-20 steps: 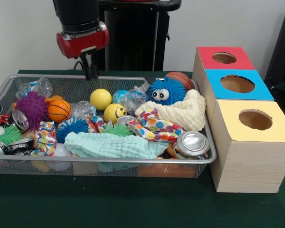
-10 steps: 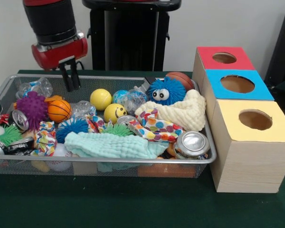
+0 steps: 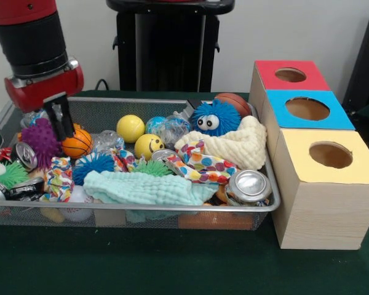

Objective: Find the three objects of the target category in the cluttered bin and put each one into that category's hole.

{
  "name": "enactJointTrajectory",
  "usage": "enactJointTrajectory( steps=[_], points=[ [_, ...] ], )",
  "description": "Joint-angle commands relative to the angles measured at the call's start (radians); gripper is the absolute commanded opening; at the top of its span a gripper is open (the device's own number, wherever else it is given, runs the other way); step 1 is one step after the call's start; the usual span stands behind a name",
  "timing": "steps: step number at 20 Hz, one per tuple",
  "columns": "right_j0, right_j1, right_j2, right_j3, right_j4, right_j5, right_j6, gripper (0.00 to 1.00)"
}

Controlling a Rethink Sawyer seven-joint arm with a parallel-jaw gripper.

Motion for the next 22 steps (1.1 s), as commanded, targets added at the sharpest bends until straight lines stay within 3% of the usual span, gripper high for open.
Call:
enactJointTrajectory(
  steps=[1, 6, 8, 9, 12, 14, 22],
  points=[
    [-0.020, 0.083, 0.059, -0.172, -0.107, 0.101, -0.393, 0.00],
    [-0.004, 0.137, 0.047, -0.284, -0.105, 0.115, -0.376, 0.00],
    [-0.005, 0.158, 0.059, -0.305, -0.094, 0.127, -0.411, 0.00],
    [-0.004, 0.161, 0.062, -0.308, -0.091, 0.135, -0.431, 1.00],
    [-0.001, 0.167, 0.060, -0.308, -0.067, 0.143, -0.397, 1.00],
    [-0.010, 0.160, 0.076, -0.277, -0.066, 0.151, -0.449, 1.00],
    [-0.016, 0.168, 0.042, -0.249, -0.056, 0.144, -0.376, 1.00]
  ],
)
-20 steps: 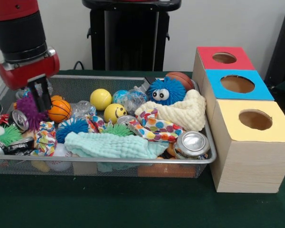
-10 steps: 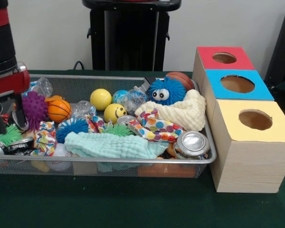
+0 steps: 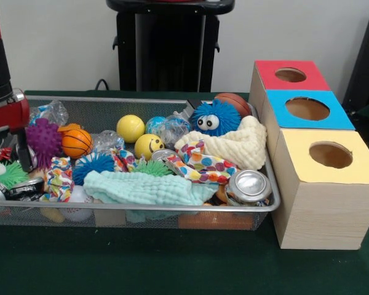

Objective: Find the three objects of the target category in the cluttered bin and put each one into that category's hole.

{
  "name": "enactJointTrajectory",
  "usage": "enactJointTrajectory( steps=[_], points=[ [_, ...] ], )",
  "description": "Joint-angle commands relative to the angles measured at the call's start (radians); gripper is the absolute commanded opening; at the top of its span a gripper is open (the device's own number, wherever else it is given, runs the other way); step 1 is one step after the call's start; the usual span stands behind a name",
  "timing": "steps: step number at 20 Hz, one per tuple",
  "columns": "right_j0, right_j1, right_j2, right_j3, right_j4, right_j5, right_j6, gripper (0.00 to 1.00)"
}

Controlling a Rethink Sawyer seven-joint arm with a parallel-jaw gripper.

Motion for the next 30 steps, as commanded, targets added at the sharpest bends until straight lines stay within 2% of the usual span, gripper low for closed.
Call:
enactJointTrajectory(
  steps=[1, 6, 9, 16, 23, 30],
  points=[
    [-0.008, 0.046, 0.010, -0.011, -0.008, 0.144, -0.232, 1.00],
    [-0.016, 0.029, -0.007, 0.037, -0.005, 0.129, -0.184, 1.00],
    [-0.019, 0.020, -0.023, 0.076, -0.001, 0.080, -0.106, 1.00],
    [-0.019, 0.039, -0.073, 0.099, -0.059, 0.020, -0.066, 1.00],
    [-0.024, 0.042, -0.088, 0.137, -0.034, 0.045, -0.049, 1.00],
    [-0.036, 0.070, -0.080, 0.154, -0.001, 0.002, 0.004, 1.00]
  ],
)
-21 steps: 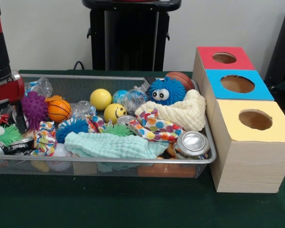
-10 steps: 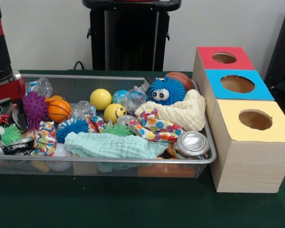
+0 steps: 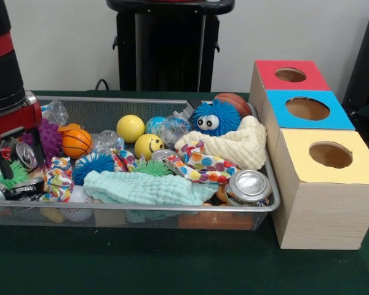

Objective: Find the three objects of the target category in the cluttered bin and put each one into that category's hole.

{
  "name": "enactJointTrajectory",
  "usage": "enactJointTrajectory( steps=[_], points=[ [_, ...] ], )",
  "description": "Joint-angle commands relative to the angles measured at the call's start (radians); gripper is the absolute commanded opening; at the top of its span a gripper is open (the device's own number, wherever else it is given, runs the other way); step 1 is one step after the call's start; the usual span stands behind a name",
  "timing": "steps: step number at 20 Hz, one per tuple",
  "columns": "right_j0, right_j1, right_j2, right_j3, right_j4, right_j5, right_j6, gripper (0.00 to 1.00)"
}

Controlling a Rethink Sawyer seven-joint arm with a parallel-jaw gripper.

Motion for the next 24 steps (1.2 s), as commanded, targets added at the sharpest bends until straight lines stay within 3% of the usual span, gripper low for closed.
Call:
enactJointTrajectory(
  steps=[1, 13, 24],
  points=[
    [-0.016, 0.056, -0.035, 0.090, 0.009, -0.002, 0.010, 1.00],
    [-0.037, 0.099, 0.006, 0.109, 0.025, -0.065, 0.002, 1.00],
    [-0.018, 0.087, 0.017, 0.098, 0.006, -0.082, -0.021, 1.00]
  ],
)
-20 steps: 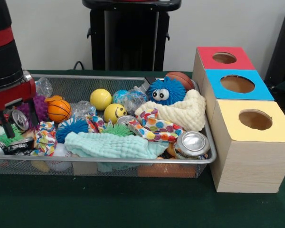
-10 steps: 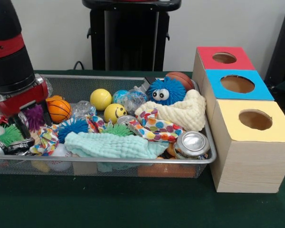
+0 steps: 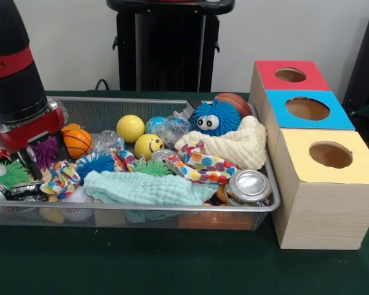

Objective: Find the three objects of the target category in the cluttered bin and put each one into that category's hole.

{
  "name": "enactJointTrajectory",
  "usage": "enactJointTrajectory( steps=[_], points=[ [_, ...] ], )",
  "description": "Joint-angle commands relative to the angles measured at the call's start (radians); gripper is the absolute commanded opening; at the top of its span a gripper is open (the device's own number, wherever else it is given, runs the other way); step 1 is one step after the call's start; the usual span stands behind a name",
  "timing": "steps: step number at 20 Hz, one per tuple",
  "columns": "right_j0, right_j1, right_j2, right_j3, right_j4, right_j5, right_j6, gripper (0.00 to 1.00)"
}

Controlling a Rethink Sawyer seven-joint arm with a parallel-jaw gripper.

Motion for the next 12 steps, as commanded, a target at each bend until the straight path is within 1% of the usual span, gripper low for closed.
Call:
enactJointTrajectory(
  steps=[1, 8, 11, 12],
  points=[
    [0.009, 0.033, 0.022, 0.038, -0.009, -0.058, -0.024, 1.00],
    [-0.002, -0.002, 0.062, 0.082, 0.017, -0.049, -0.035, 1.00],
    [-0.005, 0.000, 0.071, 0.092, 0.035, -0.041, -0.028, 1.00],
    [-0.009, 0.005, 0.078, 0.094, 0.039, -0.039, -0.039, 1.00]
  ],
)
